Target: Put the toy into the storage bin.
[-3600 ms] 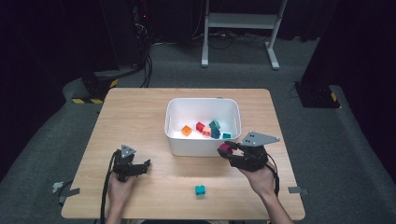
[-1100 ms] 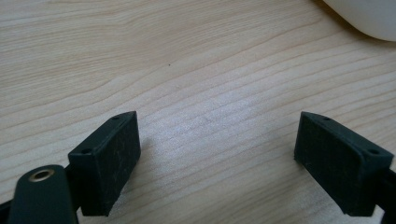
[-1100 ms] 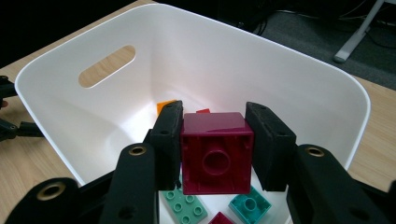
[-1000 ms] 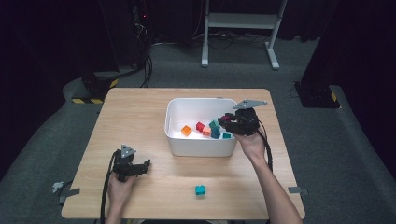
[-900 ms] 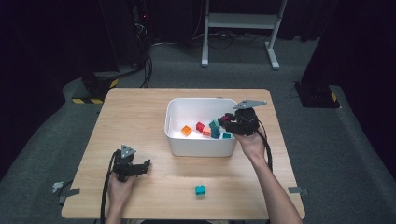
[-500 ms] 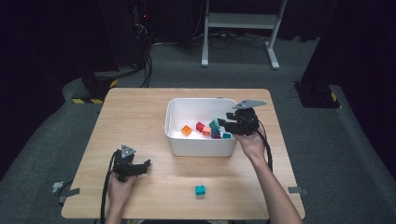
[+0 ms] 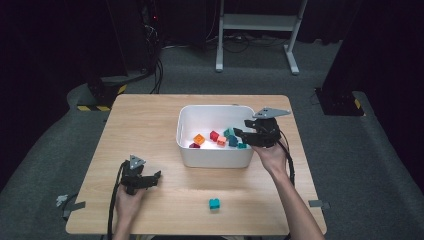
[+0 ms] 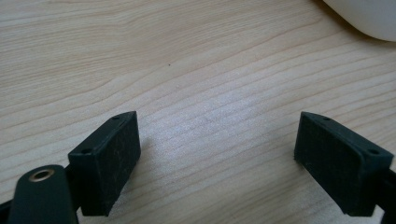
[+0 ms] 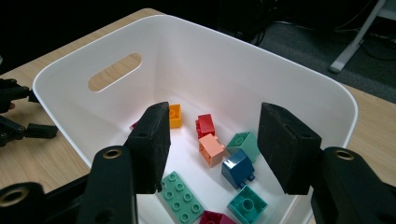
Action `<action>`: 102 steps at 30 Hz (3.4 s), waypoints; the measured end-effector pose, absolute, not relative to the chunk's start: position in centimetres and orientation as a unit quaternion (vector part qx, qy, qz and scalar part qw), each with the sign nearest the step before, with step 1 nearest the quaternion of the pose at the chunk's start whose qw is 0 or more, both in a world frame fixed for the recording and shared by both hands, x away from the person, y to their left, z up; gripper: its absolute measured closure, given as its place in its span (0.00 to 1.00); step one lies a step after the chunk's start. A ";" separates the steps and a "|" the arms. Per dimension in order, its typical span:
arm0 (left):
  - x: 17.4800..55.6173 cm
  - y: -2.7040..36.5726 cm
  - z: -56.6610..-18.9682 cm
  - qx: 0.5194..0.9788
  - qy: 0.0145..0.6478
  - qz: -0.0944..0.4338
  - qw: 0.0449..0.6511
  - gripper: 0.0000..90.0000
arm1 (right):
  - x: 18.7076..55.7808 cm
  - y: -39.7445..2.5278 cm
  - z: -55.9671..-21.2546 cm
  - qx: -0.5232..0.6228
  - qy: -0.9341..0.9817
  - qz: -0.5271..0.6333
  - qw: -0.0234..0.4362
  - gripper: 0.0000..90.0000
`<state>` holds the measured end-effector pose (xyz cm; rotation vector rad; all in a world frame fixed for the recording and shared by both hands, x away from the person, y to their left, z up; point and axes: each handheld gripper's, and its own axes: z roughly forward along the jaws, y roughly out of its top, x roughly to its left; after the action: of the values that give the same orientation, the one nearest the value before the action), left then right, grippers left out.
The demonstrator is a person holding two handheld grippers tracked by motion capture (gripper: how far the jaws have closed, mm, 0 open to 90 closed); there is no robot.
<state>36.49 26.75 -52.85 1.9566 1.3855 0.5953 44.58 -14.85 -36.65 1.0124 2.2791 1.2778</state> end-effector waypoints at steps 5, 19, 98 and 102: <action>36.5 26.7 -52.9 0.748 0.530 0.228 0.329 0.16 | 44.0 -15.0 -36.4 0.350 0.801 0.453 0.172 0.48; 36.5 26.7 -52.9 0.748 0.530 0.227 0.329 0.16 | 42.5 -16.1 -36.2 0.347 0.794 0.467 0.178 0.46; 36.5 26.8 -52.8 0.748 0.530 0.227 0.328 0.16 | 32.2 -11.6 -48.7 0.295 0.849 0.433 0.068 0.45; 36.5 26.8 -52.8 0.748 0.530 0.227 0.328 0.16 | 31.8 -10.8 -49.2 0.282 0.856 0.429 0.059 0.45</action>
<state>36.49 26.75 -52.84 1.9586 1.3861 0.5954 31.80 -10.79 -49.24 0.8551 2.5914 1.3003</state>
